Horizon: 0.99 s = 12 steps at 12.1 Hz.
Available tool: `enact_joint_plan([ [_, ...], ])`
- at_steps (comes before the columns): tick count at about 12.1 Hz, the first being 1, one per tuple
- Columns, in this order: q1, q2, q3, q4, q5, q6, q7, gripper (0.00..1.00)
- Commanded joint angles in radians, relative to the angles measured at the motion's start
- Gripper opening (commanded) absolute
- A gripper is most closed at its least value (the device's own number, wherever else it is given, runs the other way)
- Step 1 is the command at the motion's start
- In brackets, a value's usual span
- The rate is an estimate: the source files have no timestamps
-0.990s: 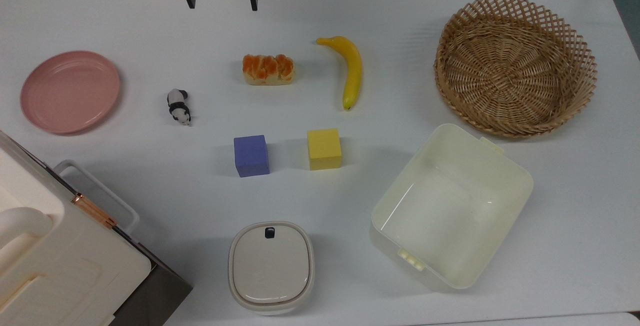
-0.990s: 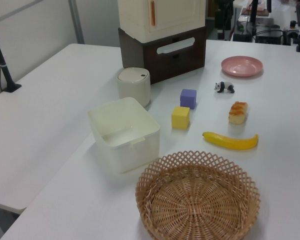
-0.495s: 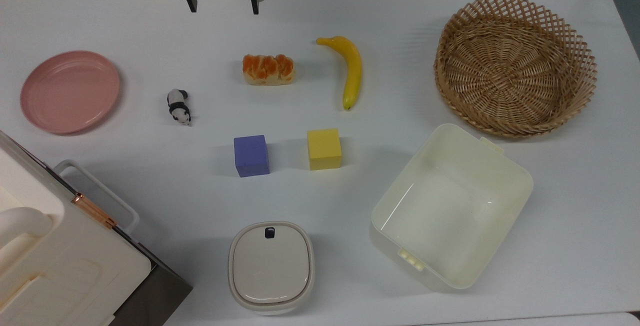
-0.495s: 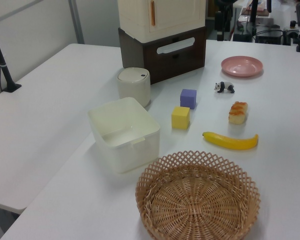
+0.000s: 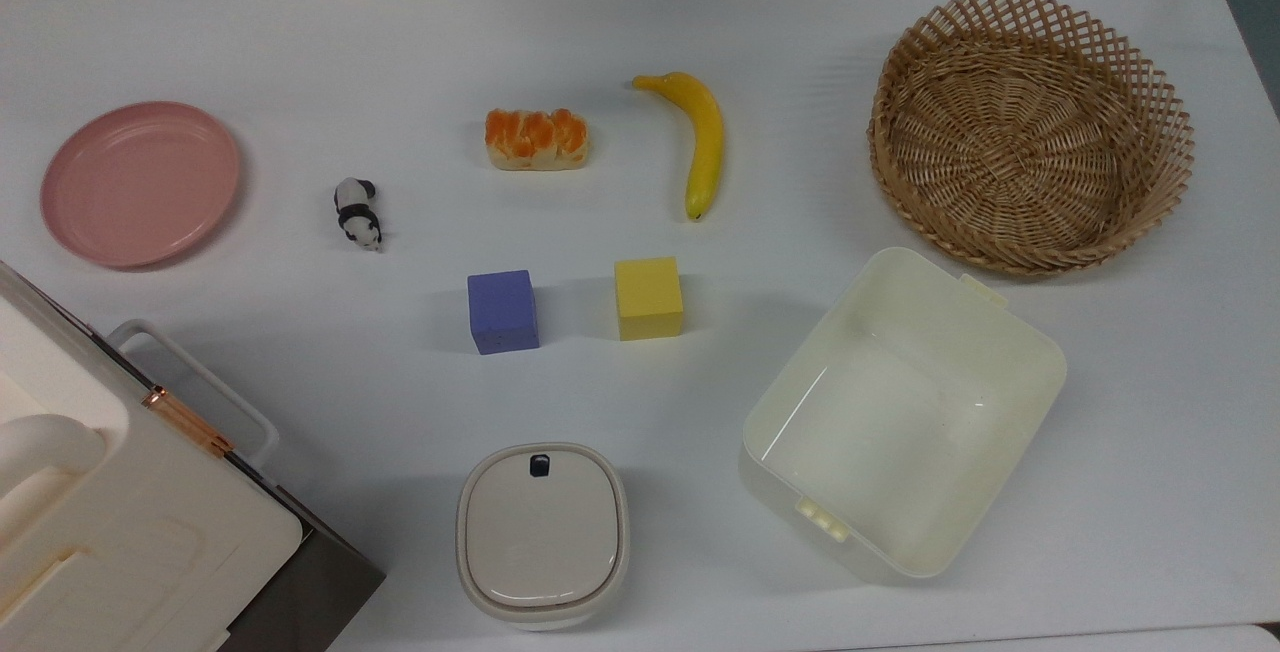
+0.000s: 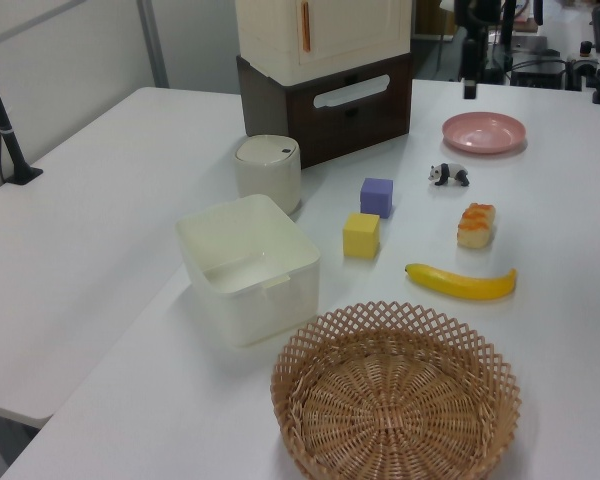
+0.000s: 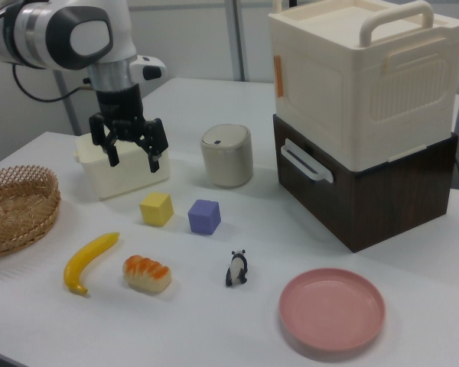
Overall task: Put the bread in the basket
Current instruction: 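Move the gripper over the glazed bread roll and lower it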
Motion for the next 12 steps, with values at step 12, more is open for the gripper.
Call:
enact_joint_plan([
  [12,0.101,0.021,-0.001,-0.459,-0.175,0.506,-0.873,1.0],
])
